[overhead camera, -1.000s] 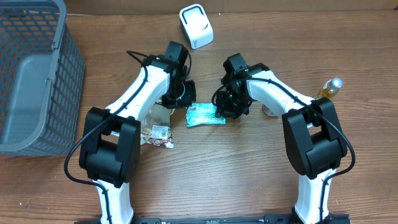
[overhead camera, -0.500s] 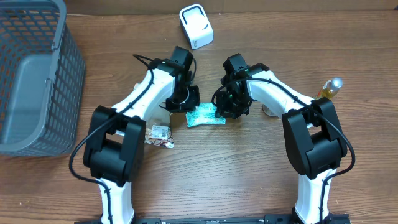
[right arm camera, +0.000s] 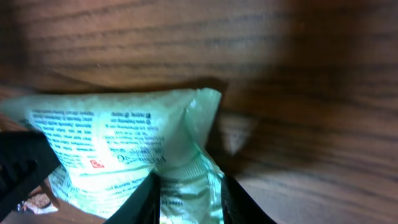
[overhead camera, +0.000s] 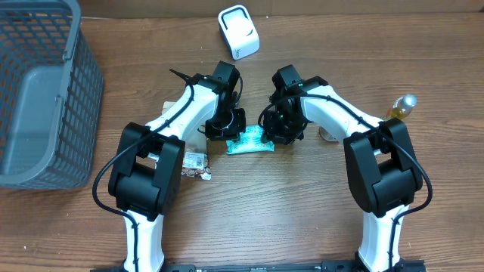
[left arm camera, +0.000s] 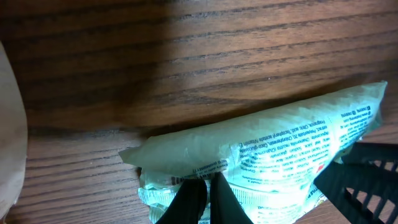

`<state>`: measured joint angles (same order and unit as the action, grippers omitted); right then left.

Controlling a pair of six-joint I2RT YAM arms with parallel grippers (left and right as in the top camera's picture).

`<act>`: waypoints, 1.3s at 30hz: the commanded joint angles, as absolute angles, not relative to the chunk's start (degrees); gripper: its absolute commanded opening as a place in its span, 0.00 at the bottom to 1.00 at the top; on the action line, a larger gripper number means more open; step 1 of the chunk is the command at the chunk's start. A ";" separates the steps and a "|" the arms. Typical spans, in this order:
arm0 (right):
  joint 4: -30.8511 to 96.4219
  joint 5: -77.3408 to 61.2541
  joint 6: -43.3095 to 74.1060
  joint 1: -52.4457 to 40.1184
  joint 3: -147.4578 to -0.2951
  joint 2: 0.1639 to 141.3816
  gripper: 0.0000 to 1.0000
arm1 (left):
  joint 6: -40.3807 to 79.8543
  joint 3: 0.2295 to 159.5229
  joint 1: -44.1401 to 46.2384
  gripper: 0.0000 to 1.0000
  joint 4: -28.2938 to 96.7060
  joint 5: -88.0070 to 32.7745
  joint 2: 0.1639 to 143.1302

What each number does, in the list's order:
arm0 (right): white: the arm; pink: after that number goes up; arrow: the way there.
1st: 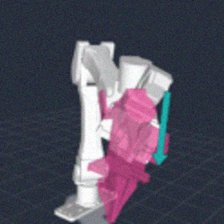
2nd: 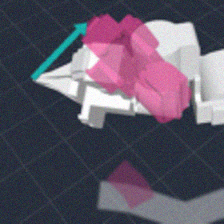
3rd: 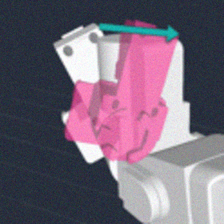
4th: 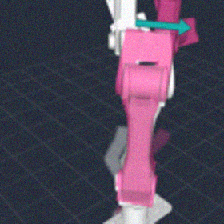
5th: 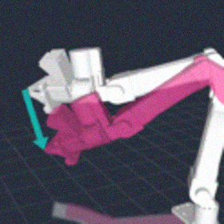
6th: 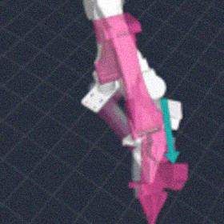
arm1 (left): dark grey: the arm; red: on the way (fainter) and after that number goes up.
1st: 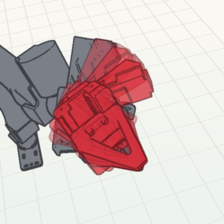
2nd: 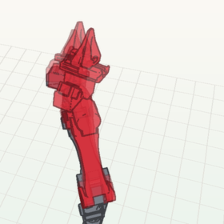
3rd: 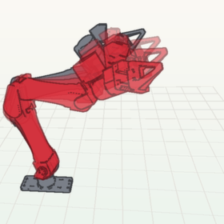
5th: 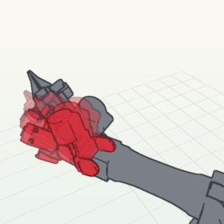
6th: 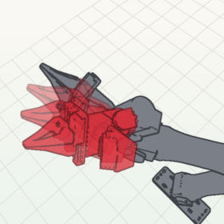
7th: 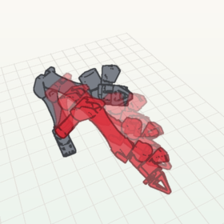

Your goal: Scan the item barcode

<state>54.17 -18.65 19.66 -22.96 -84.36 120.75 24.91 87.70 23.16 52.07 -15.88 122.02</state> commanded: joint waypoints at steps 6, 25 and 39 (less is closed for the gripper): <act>60.75 -16.82 17.89 -23.81 -89.10 121.27 0.32 | 24.51 86.32 23.68 0.04 50.52 -10.94 126.76; 60.62 -24.73 17.56 -19.05 -89.89 120.97 0.62 | 25.41 86.30 23.73 0.04 50.52 -8.34 126.87; 47.46 -31.70 21.58 -19.20 -79.85 120.99 0.57 | 25.98 86.30 23.81 0.04 50.74 -7.09 129.23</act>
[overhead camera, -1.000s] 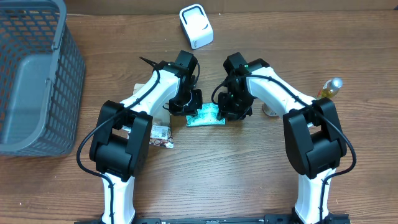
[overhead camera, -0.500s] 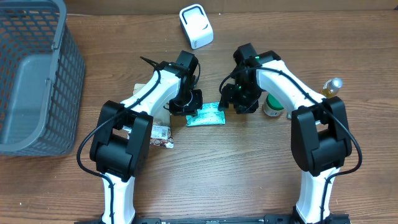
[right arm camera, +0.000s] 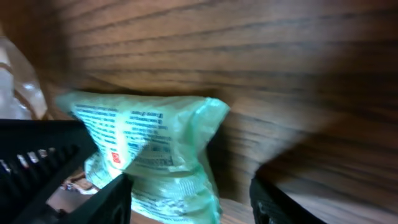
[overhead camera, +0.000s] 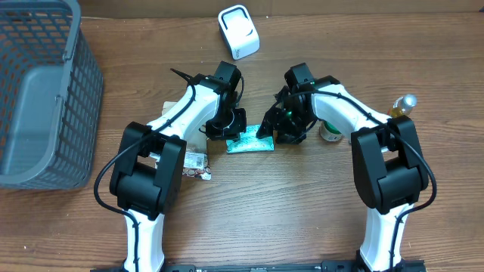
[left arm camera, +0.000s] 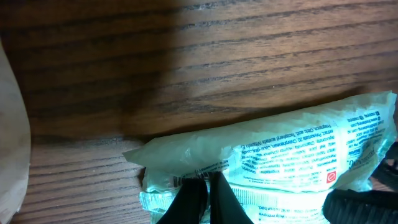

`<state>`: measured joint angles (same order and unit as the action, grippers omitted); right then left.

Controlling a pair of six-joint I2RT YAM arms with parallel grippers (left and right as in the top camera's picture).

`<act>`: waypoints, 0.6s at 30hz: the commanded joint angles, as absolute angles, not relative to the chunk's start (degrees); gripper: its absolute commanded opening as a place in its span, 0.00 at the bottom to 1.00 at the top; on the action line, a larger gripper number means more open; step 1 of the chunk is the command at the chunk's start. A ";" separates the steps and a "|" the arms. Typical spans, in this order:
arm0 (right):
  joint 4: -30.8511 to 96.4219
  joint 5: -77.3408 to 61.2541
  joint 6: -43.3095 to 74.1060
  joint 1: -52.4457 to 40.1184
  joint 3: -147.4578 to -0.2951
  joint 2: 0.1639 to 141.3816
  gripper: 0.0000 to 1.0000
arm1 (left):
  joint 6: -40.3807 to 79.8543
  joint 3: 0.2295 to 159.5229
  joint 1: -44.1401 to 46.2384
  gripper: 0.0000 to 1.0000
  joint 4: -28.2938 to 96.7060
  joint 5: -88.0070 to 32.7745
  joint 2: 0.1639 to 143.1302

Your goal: Scan the item barcode

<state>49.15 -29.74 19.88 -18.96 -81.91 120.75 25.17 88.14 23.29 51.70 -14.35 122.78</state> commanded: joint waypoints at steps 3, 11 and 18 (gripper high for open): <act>42.54 -35.51 22.92 -19.27 -77.28 120.99 0.55 | 25.98 86.30 23.81 0.04 50.72 -7.09 129.27; 31.92 -44.69 22.74 -19.00 -72.29 120.99 0.44 | 25.96 86.30 23.81 0.04 50.74 -7.09 129.27; 31.94 -44.29 22.46 -18.94 -72.29 120.97 0.33 | 25.96 86.30 23.81 0.04 50.72 -7.09 129.27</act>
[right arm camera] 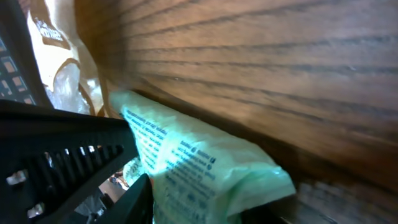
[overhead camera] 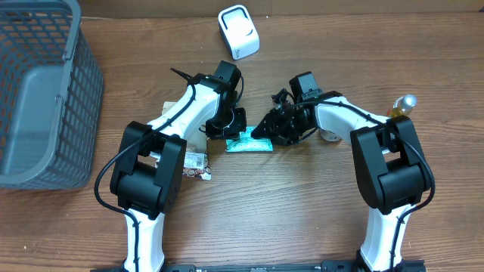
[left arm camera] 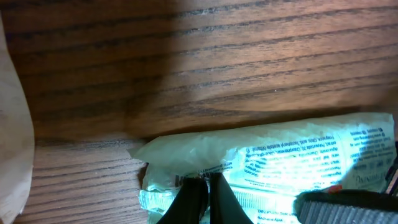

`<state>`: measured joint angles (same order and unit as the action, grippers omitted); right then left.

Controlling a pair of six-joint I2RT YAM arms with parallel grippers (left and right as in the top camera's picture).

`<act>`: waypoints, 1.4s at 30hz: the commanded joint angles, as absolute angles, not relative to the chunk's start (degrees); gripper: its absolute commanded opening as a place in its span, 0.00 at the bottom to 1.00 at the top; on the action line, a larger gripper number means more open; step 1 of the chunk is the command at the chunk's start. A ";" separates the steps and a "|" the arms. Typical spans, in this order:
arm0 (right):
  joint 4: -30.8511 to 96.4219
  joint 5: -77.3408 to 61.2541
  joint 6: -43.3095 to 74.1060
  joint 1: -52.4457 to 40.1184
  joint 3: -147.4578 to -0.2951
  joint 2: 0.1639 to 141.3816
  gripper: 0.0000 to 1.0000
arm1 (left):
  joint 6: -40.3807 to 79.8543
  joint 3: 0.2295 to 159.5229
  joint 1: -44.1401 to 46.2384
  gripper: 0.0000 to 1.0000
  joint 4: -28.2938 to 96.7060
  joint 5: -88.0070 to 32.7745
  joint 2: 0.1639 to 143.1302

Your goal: Scan the item barcode

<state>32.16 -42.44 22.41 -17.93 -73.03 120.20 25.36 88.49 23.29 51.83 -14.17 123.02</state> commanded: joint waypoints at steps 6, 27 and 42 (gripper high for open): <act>31.99 -42.94 22.48 -18.94 -72.29 120.99 0.34 | 25.96 86.30 23.81 0.04 50.74 -7.07 129.27; 35.27 -38.54 22.46 -19.00 -72.29 120.99 0.29 | 26.24 86.30 23.81 0.04 49.87 -7.09 129.27; 35.42 -38.41 22.02 -18.98 -72.29 120.99 0.15 | 26.24 86.30 23.81 0.04 49.47 -7.09 129.27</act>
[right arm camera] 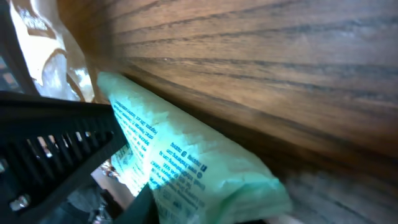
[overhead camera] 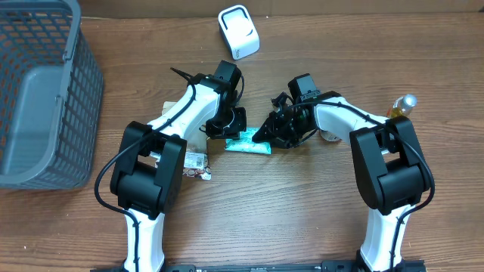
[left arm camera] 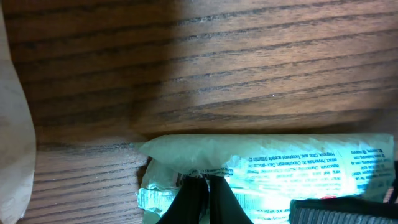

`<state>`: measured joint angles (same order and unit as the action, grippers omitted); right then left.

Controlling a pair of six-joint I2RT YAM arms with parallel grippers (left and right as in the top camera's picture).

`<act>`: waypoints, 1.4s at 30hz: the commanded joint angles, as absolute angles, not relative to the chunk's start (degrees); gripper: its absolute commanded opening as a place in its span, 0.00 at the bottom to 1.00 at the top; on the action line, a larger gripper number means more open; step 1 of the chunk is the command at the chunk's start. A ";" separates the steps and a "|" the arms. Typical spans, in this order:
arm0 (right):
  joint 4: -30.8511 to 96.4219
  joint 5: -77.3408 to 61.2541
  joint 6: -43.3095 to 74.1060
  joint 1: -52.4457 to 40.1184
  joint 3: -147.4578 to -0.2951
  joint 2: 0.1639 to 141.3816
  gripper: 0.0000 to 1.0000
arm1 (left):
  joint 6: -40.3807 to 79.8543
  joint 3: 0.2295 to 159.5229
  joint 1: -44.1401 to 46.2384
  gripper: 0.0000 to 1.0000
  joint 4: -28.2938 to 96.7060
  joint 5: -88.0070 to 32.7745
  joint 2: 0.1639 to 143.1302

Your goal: Scan the item barcode

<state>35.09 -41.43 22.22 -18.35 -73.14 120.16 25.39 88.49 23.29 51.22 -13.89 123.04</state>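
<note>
A pale green printed packet (overhead camera: 248, 144) lies on the wooden table between my two arms, turned partly onto its long edge. My left gripper (overhead camera: 229, 130) is shut on the crimped seal at its left end; the fingers (left arm camera: 198, 200) pinch the seal of the packet (left arm camera: 273, 163). My right gripper (overhead camera: 268, 136) is rolled over sideways at the right end. It stands open, one finger (right arm camera: 142, 206) beside the packet (right arm camera: 193, 168); the other finger is hidden. The white barcode scanner (overhead camera: 238, 32) stands at the back of the table.
A grey mesh basket (overhead camera: 38, 98) fills the left side. A tan bag (overhead camera: 175, 112) and a small snack packet (overhead camera: 198, 166) lie by the left arm. A bottle (overhead camera: 401, 106) and a small can (overhead camera: 328, 134) stand to the right.
The packet has tipped a little further onto its edge and looks narrower from above. My right gripper has shifted slightly along its right end. The left gripper keeps its hold.
First both grippers were shut on the ends of the packet, which lay flat. Then the right gripper had let go and stood open to the right of it. Later that wrist was rolled over, with the packet's right end raised, as it is now.
</note>
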 commanded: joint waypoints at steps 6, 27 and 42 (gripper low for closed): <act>35.40 -38.41 19.20 -18.98 -72.29 120.97 0.04 | 26.22 87.18 23.75 0.04 50.74 -7.29 129.08; 34.79 -38.41 17.52 -18.98 -72.34 120.97 0.04 | 25.71 94.17 23.00 0.04 62.35 -7.49 125.99; 34.76 -36.88 17.52 -18.98 -72.34 120.97 0.04 | 19.64 103.26 19.57 0.04 65.91 -5.93 125.80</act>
<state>34.74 -41.52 18.00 -18.46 -73.17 120.11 23.92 95.98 22.50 63.59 -6.81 125.16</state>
